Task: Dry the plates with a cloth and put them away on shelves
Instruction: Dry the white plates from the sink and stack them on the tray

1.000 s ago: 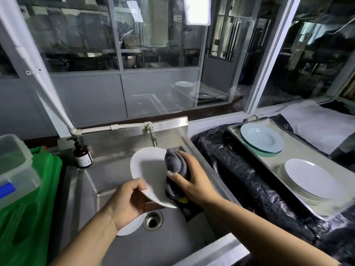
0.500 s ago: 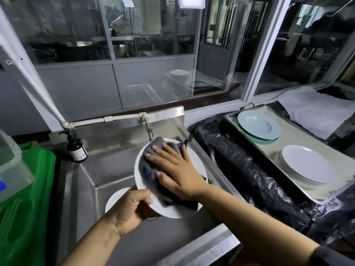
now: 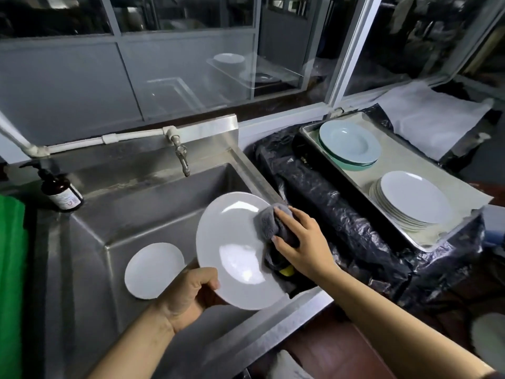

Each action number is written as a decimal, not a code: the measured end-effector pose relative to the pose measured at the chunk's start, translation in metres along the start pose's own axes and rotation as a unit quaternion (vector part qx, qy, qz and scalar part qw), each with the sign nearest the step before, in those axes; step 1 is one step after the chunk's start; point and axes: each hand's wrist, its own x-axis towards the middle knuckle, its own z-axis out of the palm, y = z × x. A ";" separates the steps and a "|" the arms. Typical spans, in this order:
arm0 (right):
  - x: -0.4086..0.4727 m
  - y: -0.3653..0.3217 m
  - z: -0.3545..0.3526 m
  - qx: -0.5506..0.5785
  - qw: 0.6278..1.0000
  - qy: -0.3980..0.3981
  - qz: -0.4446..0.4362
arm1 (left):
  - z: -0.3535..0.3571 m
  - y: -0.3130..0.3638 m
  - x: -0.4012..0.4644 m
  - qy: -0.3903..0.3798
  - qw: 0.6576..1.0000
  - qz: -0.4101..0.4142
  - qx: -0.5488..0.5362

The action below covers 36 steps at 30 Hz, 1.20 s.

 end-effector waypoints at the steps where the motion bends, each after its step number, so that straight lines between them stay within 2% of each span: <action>1: -0.005 0.011 -0.001 -0.007 1.000 0.007 0.007 | 0.002 -0.002 0.005 -0.004 1.000 -0.006 -0.002; 4: -0.026 0.046 0.000 -0.037 0.999 0.014 0.023 | 0.003 -0.017 0.025 0.004 0.998 -0.045 -0.037; 8: -0.057 0.091 0.010 -0.077 0.993 -0.008 0.094 | 0.003 -0.040 0.044 0.069 0.992 -0.090 -0.060; 13: -0.086 0.142 0.028 -0.187 0.962 -0.140 0.145 | 0.002 -0.060 0.056 0.097 0.986 -0.110 -0.083; 16: -0.084 0.153 0.034 -0.198 0.936 -0.207 0.204 | 0.002 -0.063 0.060 0.098 0.984 -0.121 -0.086; 22: -0.072 0.148 0.030 -0.215 0.915 -0.266 0.216 | 0.009 -0.056 0.067 0.084 0.986 -0.112 -0.093; 24: -0.070 0.143 0.029 -0.230 0.909 -0.268 0.222 | 0.016 -0.051 0.070 0.081 0.988 -0.100 -0.079; 27: -0.064 0.135 0.021 -0.222 0.924 -0.235 0.205 | 0.033 -0.039 0.075 0.077 0.991 -0.090 -0.065; 32: -0.050 0.125 -0.019 -0.117 0.971 -0.162 0.128 | 0.064 -0.023 0.096 0.071 0.992 -0.076 -0.065; 36: -0.034 0.137 -0.067 -0.023 0.987 -0.129 0.098 | 0.107 -0.006 0.125 0.060 0.995 -0.067 -0.038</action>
